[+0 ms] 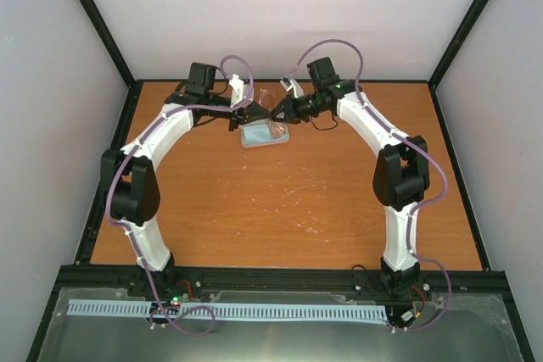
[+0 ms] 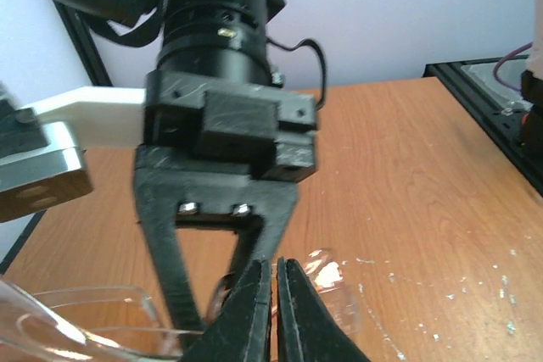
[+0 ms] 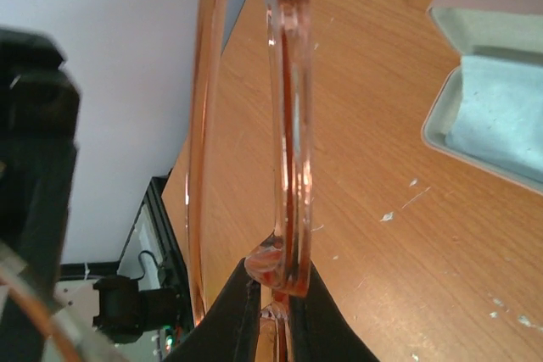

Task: Organize the sunglasses
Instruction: Fold the sunglasses.

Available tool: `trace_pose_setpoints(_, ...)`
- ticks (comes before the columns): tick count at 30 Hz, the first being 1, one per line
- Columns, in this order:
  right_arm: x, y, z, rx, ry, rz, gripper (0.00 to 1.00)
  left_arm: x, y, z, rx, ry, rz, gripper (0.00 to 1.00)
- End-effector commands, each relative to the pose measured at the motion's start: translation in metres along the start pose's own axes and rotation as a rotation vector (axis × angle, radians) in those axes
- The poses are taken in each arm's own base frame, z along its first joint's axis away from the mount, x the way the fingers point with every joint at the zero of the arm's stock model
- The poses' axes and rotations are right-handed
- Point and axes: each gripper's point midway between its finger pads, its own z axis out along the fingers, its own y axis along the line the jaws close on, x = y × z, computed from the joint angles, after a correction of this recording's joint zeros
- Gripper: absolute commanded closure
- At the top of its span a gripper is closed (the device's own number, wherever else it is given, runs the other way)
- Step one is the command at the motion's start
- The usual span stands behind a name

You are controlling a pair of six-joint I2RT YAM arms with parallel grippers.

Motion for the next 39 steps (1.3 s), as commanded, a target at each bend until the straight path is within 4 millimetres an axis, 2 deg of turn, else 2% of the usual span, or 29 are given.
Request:
trace_pose_setpoints(1,0.014,0.033,-0.012,-0.075,0.028,-0.045,0.97,0.006,0.015,0.006,-0.038,0.008,0.019,0.93)
trace_pose_setpoints(9,0.019,0.057,-0.022,-0.153,0.037,-0.082,0.97,0.031,0.027,0.013,-0.073,0.034,-0.008,0.84)
trace_pose_setpoints(12,0.017,0.058,-0.023,-0.153,0.029,-0.088,0.97,0.037,0.027,0.014,-0.078,0.043,-0.02,0.82)
trace_pose_setpoints(15,0.016,0.039,-0.017,-0.088,0.016,-0.06,0.96,0.02,0.031,0.008,-0.101,0.034,-0.033,0.71)
trace_pose_setpoints(17,0.017,0.024,-0.011,-0.076,0.001,-0.025,0.96,-0.001,0.039,-0.006,-0.134,0.008,-0.049,0.6)
trace_pose_setpoints(19,0.015,0.018,-0.006,-0.112,-0.02,-0.006,0.96,-0.019,0.05,-0.028,-0.186,-0.023,-0.091,0.55)
trace_pose_setpoints(21,0.01,0.021,-0.004,-0.157,-0.038,-0.005,0.96,-0.027,0.06,-0.051,-0.222,-0.053,-0.161,0.55)
trace_pose_setpoints(24,0.001,0.029,-0.006,-0.193,-0.07,-0.028,0.97,-0.024,0.071,-0.081,-0.218,-0.096,-0.323,0.67)
trace_pose_setpoints(27,-0.011,0.03,-0.01,-0.169,-0.137,-0.048,0.97,-0.019,0.07,-0.099,-0.157,-0.136,-0.467,0.73)
trace_pose_setpoints(29,-0.022,0.029,-0.015,-0.153,-0.228,-0.049,0.97,-0.016,0.066,-0.101,-0.16,-0.117,-0.477,0.72)
trace_pose_setpoints(31,-0.042,0.043,-0.027,-0.206,-0.375,-0.088,0.95,-0.013,0.06,-0.1,-0.151,-0.109,-0.499,0.69)
trace_pose_setpoints(34,-0.06,0.047,-0.04,-0.29,-0.557,-0.071,0.92,-0.011,0.051,-0.098,-0.115,-0.113,-0.548,0.65)
trace_pose_setpoints(37,-0.07,0.054,-0.051,-0.458,-0.681,-0.058,0.9,-0.001,0.043,-0.093,-0.101,-0.106,-0.594,0.64)
trace_pose_setpoints(39,-0.074,0.057,-0.063,-0.612,-0.777,-0.032,0.92,0.006,0.04,-0.086,-0.091,-0.098,-0.613,0.64)
